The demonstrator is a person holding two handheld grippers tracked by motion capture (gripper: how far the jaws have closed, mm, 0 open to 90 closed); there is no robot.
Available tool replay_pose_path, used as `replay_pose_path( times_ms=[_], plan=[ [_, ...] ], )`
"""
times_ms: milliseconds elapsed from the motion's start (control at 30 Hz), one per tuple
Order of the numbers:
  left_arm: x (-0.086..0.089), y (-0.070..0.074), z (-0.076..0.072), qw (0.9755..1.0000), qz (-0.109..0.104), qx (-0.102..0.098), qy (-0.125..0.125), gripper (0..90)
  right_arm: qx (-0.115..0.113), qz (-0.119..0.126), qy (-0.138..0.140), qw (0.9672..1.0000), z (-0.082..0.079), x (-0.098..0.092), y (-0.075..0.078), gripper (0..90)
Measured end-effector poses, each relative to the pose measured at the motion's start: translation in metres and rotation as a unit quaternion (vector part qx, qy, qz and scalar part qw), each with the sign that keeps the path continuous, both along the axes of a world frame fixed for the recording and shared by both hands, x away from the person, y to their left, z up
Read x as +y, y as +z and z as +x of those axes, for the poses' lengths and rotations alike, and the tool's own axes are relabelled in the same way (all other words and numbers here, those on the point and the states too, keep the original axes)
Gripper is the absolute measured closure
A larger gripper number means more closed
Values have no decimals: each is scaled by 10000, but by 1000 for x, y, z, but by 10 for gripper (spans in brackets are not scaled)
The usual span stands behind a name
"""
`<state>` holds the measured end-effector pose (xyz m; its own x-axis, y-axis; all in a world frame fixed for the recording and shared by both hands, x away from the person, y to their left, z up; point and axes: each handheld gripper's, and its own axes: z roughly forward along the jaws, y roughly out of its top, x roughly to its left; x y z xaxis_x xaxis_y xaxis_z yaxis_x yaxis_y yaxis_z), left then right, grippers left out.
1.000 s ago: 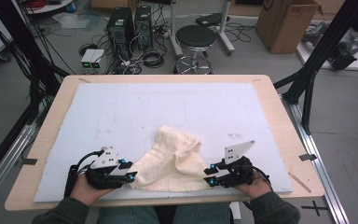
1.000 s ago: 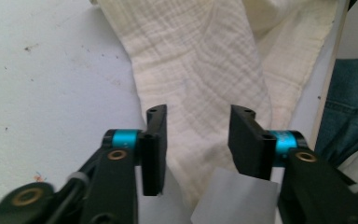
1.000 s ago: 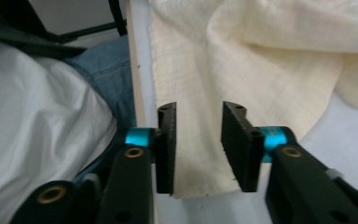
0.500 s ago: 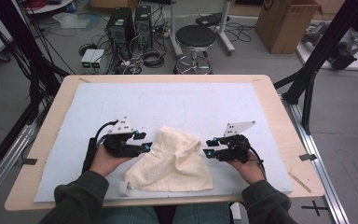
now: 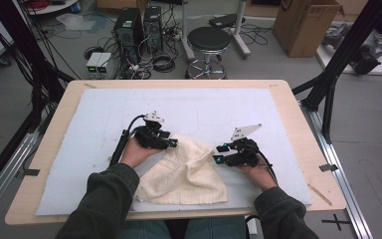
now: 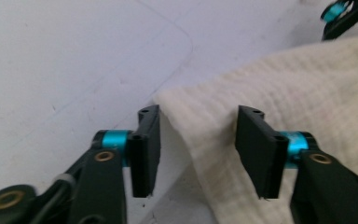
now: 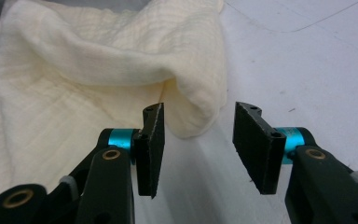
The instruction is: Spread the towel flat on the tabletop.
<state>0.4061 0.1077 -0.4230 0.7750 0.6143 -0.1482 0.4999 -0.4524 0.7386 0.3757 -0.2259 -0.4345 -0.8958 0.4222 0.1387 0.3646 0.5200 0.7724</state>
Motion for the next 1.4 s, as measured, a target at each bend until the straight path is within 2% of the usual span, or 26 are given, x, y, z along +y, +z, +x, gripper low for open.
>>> replay_pose_path(
  times_ms=[33,67,100,167,200,267,400,467,533,567,700,800,833,933,967,1000,1033,1067,1133,1167,1200,1233,1267,1300,1400],
  plan=[
    [-1,-1,0,10000,18,15,-37,637,-2,-18,-23,10000,1,1,-1,549],
    [-1,-2,0,10000,-1,36,-57,738,51,-69,-85,9999,4,2,-3,590],
    [-1,-1,-1,10000,5,5,-99,738,51,-69,-85,9999,4,2,-3,590],
    [-2,0,-2,9999,-16,-29,-146,832,67,-94,-60,9999,8,5,-3,660],
    [-1,1,-3,9999,-2,-25,-169,846,53,-105,-68,9999,9,6,-3,694],
    [0,4,-5,9998,7,-91,-185,862,73,-168,49,9998,11,11,-2,833],
    [7,14,-10,9996,-96,-228,-161,866,93,-111,97,9998,10,10,5,865],
    [13,22,-15,9992,-169,-327,-132,866,38,-70,117,9999,9,9,13,867],
    [18,27,-19,9989,-224,-391,-121,866,-69,-151,114,9998,8,8,29,868],
    [21,30,-21,9987,-234,-438,-119,866,-69,-151,114,9998,8,8,29,868],
    [30,39,-29,9978,-276,-590,-81,866,-213,-319,128,9992,11,8,61,866],
    [33,40,-34,9977,-32,-680,-36,866,-381,-563,145,9976,16,16,80,864],
    [34,39,-35,9977,48,-683,-12,865,-411,-571,109,9975,21,25,86,864],
    [45,32,-39,9974,222,-669,130,865,-335,-630,102,9974,27,38,81,863],
    [51,29,-41,9975,262,-634,181,865,-321,-701,119,9970,30,46,76,856],
    [58,25,-43,9977,338,-549,215,865,-231,-752,143,9968,35,64,62,835],
    [61,24,-44,9975,415,-510,246,865,-231,-752,143,9968,35,64,62,835],
    [66,21,-46,9971,448,-534,298,865,-191,-692,169,9973,38,77,53,832],
    [75,16,-50,9973,479,-453,334,865,-118,-677,195,9974,39,84,47,832],
    [78,14,-51,9972,521,-395,354,865,-88,-815,256,9963,41,98,36,782],
    [81,11,-52,9969,564,-406,376,865,-31,-889,313,9955,41,104,32,739],
    [83,9,-53,9970,562,-357,384,865,-31,-889,313,9955,41,104,32,739],
    [86,5,-54,9969,588,-309,416,865,-55,-941,358,9949,41,107,29,677],
    [87,3,-54,9968,636,-274,408,865,-100,-889,343,9954,40,108,31,655],
    [93,-4,-55,9967,647,-193,441,864,-133,-536,225,9982,39,96,42,585]
  ],
)
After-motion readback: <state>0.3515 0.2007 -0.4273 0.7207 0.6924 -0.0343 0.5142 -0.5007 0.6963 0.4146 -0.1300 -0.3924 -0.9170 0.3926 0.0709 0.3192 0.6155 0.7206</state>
